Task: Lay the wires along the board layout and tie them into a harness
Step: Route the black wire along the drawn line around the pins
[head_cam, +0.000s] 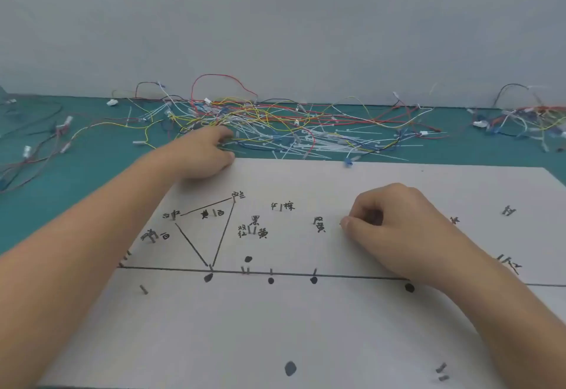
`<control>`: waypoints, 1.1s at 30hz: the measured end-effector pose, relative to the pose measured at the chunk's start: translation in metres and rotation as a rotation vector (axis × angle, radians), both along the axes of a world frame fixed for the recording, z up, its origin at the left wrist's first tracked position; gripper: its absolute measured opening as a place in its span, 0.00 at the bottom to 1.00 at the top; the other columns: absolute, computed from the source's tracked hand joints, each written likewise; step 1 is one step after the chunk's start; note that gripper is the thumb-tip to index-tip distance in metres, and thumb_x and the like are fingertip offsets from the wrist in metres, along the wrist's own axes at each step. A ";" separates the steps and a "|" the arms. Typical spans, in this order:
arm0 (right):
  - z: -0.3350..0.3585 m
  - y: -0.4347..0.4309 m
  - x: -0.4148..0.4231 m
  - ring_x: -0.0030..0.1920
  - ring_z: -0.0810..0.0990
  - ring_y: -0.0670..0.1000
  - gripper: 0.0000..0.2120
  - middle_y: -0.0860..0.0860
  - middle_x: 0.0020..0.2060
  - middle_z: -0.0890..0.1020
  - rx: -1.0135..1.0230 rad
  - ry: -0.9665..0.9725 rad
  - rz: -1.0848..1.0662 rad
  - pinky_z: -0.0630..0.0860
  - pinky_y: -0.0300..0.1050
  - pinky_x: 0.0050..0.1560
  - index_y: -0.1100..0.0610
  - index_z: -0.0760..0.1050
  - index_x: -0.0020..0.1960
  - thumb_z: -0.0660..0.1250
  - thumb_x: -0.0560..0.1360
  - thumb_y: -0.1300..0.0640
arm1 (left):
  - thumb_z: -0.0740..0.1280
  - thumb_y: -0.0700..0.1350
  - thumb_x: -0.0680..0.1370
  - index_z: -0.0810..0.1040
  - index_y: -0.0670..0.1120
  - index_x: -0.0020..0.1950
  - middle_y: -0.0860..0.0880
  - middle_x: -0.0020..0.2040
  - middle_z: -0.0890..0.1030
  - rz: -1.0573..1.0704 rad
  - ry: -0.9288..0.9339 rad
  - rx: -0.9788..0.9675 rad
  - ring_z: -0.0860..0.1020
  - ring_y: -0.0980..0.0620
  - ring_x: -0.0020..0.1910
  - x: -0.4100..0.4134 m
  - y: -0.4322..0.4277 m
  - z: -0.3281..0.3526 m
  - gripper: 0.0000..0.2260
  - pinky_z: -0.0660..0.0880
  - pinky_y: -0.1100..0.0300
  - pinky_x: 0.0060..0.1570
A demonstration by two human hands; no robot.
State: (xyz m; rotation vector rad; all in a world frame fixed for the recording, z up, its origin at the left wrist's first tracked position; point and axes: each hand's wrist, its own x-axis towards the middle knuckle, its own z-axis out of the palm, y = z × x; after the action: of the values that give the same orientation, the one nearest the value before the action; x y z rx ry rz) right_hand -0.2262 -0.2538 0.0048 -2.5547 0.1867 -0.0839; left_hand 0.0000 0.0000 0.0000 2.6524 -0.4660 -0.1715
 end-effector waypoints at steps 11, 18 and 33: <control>0.002 0.001 -0.002 0.34 0.77 0.38 0.13 0.45 0.29 0.80 0.009 -0.001 -0.007 0.71 0.28 0.32 0.52 0.79 0.34 0.69 0.76 0.49 | 0.68 0.41 0.76 0.85 0.52 0.59 0.51 0.50 0.78 -0.078 -0.184 0.077 0.76 0.50 0.50 0.009 -0.047 0.000 0.14 0.73 0.58 0.55; 0.004 0.002 -0.003 0.37 0.77 0.37 0.13 0.45 0.31 0.81 0.009 0.010 -0.001 0.69 0.32 0.29 0.51 0.79 0.35 0.68 0.77 0.48 | 0.76 0.44 0.74 0.86 0.54 0.43 0.59 0.38 0.79 -0.067 -0.156 -0.044 0.79 0.54 0.43 0.010 -0.064 -0.008 0.04 0.69 0.63 0.42; 0.006 0.002 -0.003 0.38 0.78 0.37 0.12 0.44 0.32 0.81 -0.005 0.033 0.002 0.68 0.30 0.26 0.51 0.79 0.37 0.67 0.77 0.48 | 0.72 0.44 0.78 0.81 0.49 0.42 0.51 0.42 0.81 -0.039 -0.173 -0.234 0.79 0.49 0.45 0.006 -0.067 -0.002 0.05 0.72 0.57 0.41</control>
State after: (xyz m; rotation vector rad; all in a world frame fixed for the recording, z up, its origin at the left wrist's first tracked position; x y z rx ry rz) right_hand -0.2294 -0.2518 0.0104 -2.5621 0.1967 -0.0413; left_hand 0.0056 -0.0666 -0.0015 2.4391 -0.5573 0.0973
